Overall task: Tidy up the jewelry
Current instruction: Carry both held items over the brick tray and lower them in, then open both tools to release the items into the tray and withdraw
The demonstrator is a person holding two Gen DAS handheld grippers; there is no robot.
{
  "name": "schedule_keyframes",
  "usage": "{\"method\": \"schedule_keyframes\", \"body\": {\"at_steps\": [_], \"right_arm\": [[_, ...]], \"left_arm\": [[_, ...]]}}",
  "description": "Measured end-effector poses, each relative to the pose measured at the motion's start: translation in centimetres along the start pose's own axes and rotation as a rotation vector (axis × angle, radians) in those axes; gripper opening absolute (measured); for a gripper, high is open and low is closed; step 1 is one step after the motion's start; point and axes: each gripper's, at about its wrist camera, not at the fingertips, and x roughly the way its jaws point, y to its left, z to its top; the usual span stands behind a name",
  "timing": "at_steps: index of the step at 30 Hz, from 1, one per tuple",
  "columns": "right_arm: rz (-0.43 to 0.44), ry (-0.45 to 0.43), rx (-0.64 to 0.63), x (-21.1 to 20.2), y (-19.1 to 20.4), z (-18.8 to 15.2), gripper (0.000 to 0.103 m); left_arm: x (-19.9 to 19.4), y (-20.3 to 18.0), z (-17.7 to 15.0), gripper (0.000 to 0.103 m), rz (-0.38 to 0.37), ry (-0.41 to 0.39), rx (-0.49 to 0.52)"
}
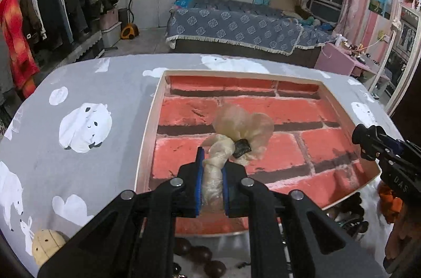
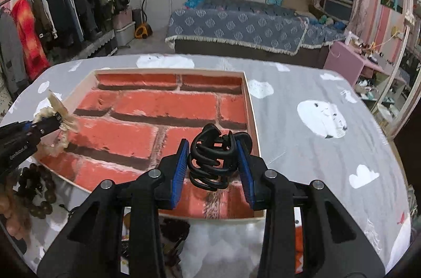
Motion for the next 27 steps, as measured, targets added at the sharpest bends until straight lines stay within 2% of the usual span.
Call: {"method": "schedule_keyframes", "body": {"at_steps": [3,8,17,19,20,21,22,24,27], "right_arm": [[0.037,0.022,0.012,1.1,-0.3,-0.3,0.037],[0.030,0.053,0.012,2.4,-0.3,-0.6,0.037],[0.030,0.085,0.003,3.5,-0.5,-1.7,0.038],[0.036,0.086,-0.006,3.5,-0.3,-1.8,0.053],[0.046,0.084,-0.004,3.5,-0.3,-1.8,0.057],[0.052,0.083,-0.004,3.4,-0.2,-1.8,0.062],[0.054,0.079,-0.005,3.2,-0.2,-1.8,0.064],[0.057,0.065,-0.003,2.6,-0.1,-1.6,0.066],[0.071,0.039,0.009,1.1,-0.2,-1.3,0.068]], "left_arm": [[0.8,0.2,-0.2,0.012,0.005,0.019,0.002],[2.3,0.2,-0.6,0.012,0.005,0.070,0.003],[3.9,0.3,-1.2,0.013,0.026,0.102,0.007],[4.2,0.3,-1.3,0.014,0.024,0.110,0.003],[4.1,0.3,-1.3,0.014,0.022,0.111,0.002],[4.0,0.3,-1.2,0.021,0.021,0.108,0.002],[3.7,0.4,-1.1,0.035,0.018,0.101,0.002],[2.9,0.4,-0.8,0.052,0.018,0.080,-0.003],[1.0,0.6,-0.3,0.054,-0.002,0.047,-0.001]]}}
